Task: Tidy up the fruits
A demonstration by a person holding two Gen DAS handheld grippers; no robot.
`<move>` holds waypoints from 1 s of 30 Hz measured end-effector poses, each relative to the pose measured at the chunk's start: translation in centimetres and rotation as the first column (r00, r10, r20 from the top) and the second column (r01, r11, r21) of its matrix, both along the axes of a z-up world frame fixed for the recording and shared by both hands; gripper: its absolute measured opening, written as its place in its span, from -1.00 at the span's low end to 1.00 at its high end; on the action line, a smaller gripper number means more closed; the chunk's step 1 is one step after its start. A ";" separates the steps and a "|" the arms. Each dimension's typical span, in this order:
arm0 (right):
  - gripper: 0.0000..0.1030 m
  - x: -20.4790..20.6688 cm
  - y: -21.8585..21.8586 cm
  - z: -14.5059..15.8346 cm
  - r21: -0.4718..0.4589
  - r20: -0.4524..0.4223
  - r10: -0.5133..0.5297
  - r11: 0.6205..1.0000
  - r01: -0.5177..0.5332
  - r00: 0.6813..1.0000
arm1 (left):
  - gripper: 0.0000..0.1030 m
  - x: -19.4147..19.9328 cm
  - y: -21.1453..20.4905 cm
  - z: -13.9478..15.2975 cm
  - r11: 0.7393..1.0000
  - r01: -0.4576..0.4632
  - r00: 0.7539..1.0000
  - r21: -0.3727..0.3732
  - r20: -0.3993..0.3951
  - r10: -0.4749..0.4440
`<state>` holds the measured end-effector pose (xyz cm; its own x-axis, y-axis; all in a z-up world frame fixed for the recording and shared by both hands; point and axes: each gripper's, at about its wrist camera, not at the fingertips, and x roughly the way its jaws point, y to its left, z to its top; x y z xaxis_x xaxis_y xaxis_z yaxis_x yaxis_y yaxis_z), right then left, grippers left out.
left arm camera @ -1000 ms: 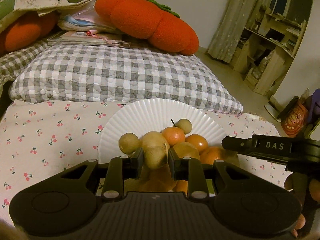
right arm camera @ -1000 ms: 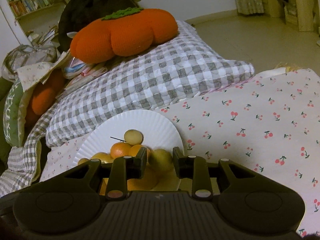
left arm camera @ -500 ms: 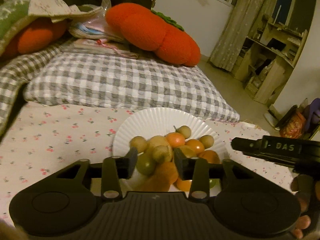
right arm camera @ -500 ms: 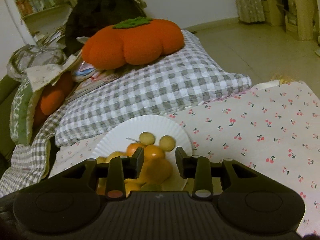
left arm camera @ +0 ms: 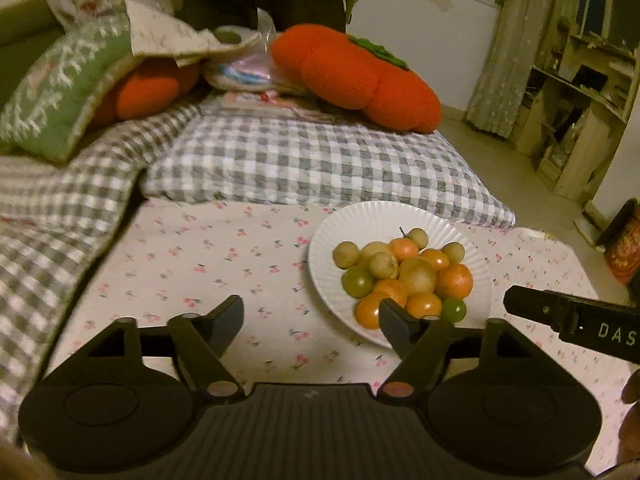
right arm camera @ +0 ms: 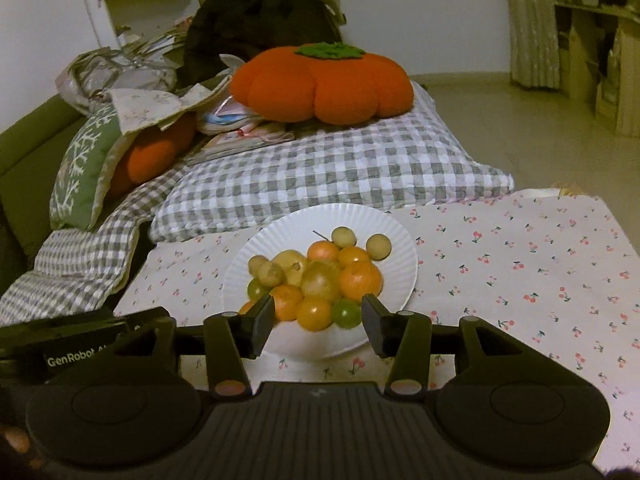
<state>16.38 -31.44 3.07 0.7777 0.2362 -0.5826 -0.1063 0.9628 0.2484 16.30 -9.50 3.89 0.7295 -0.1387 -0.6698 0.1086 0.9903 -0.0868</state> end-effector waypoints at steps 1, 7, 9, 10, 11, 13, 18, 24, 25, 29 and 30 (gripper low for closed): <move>-0.07 -0.6 0.2 0.1 -0.008 0.010 0.000 1.000 0.000 1.000 | 0.37 -0.6 0.0 0.2 1.000 0.000 1.000 0.022 0.015 0.000; 0.03 -3.9 0.5 -0.2 -0.030 0.042 -0.011 0.999 0.012 0.999 | 0.55 -3.3 0.5 1.0 0.998 -0.013 0.999 0.057 0.046 0.011; 0.05 -4.6 0.6 -0.3 -0.032 0.042 -0.007 0.999 0.009 0.999 | 0.56 -4.1 0.6 1.1 0.998 -0.013 0.999 0.055 0.048 0.011; 0.07 -4.9 0.7 -0.3 -0.036 0.046 -0.007 0.999 0.009 0.999 | 0.57 -4.6 0.6 1.2 0.998 -0.013 0.999 0.057 0.051 0.011; 0.11 -5.2 0.8 -0.3 -0.043 0.052 -0.008 0.999 0.011 0.999 | 0.58 -5.0 0.7 1.3 0.998 -0.013 0.998 0.060 0.056 0.010; 0.17 -5.9 0.9 -0.3 -0.055 0.064 -0.013 0.998 0.017 0.998 | 0.65 -5.9 0.8 1.4 0.998 -0.016 0.998 0.064 0.066 0.011; 0.57 -7.8 1.0 -0.6 -0.044 0.081 -0.022 0.999 0.025 0.996 | 0.75 -8.1 1.5 1.7 0.998 -0.033 0.996 0.062 0.082 0.028; 0.99 -9.7 1.5 -0.9 -0.059 0.105 -0.024 0.998 0.030 0.994 | 0.80 -10.1 1.8 1.5 0.997 -0.042 0.996 0.062 0.081 0.037; 0.99 -9.9 1.6 -0.9 -0.065 0.113 -0.023 0.997 0.030 0.993 | 0.80 -10.3 1.8 1.4 0.997 -0.045 0.996 0.062 0.080 0.040; 0.99 -10.5 1.8 -1.0 -0.074 0.124 -0.019 0.997 0.029 0.992 | 0.81 -11.1 1.8 1.2 0.997 -0.043 0.997 0.065 0.068 0.039; 0.99 -10.5 1.9 -1.0 -0.075 0.122 -0.019 0.997 0.028 0.992 | 0.81 -11.2 1.7 1.1 0.997 -0.040 0.997 0.067 0.066 0.036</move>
<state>5.84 -29.56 2.05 0.8485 0.1756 -0.4991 -0.1085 0.9810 0.1607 5.09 -7.79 5.03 0.7753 -0.0659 -0.6281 0.0742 0.9972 -0.0130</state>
